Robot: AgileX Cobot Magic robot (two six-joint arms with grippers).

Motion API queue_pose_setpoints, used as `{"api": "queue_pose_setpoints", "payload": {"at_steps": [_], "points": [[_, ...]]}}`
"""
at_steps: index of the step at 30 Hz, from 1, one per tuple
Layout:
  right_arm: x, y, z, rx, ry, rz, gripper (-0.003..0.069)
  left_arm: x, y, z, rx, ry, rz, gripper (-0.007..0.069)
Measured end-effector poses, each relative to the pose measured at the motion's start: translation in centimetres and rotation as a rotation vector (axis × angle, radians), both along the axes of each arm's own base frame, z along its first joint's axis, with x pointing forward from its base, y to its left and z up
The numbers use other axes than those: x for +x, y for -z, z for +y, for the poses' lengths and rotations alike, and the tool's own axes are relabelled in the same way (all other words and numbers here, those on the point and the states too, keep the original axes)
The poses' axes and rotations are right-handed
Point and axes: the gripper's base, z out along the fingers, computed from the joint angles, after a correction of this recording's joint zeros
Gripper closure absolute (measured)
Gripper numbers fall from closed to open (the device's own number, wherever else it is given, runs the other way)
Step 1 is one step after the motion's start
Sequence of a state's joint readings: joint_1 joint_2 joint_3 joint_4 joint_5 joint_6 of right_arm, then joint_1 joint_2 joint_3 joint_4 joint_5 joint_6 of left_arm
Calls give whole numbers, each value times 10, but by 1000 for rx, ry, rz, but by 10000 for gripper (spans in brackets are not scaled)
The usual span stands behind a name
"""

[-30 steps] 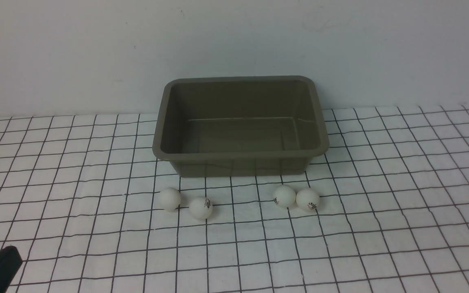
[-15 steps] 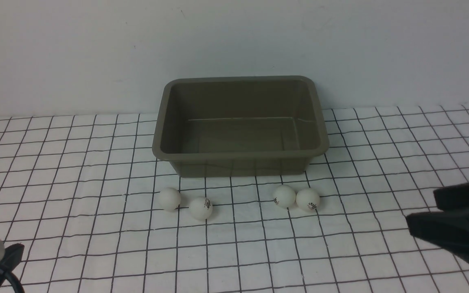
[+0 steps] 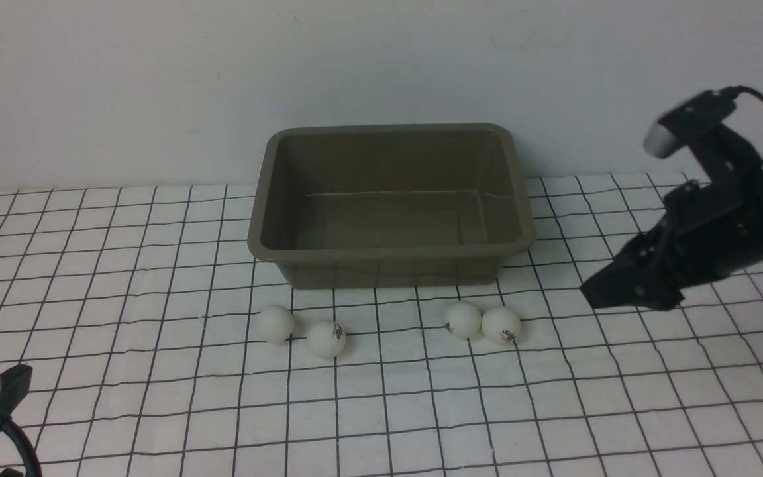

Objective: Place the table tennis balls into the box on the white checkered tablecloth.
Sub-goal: 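Reach for and grasp a ping pong ball on the table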

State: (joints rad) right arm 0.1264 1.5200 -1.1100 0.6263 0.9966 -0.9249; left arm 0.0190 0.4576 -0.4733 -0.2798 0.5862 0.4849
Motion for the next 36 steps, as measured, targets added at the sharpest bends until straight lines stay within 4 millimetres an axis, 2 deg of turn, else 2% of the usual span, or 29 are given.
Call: {"api": "queue_pose_setpoints", "payload": {"at_steps": [4, 8, 14, 20, 26, 31, 36], "points": [[18, 9, 15, -33, -25, 27, 216, 0, 0, 0, -10, -1, 2, 325], [49, 35, 38, -105, -39, 102, 190, -1, 2, -1, -27, 5, 25, 325], [72, 57, 44, -125, -38, 158, 155, -3, 5, -3, -26, 18, 69, 325], [76, 69, 51, -124, -59, 175, 153, -3, 5, -3, -27, 18, 70, 325], [74, 85, 68, -149, -112, 183, 152, -3, 5, -3, -30, 18, 71, 325], [77, 94, 69, -202, -134, 164, 152, -3, 5, -3, -43, 20, 74, 325], [81, 95, 69, -208, -125, 114, 152, -4, 6, -4, -53, 24, 88, 325]]}}
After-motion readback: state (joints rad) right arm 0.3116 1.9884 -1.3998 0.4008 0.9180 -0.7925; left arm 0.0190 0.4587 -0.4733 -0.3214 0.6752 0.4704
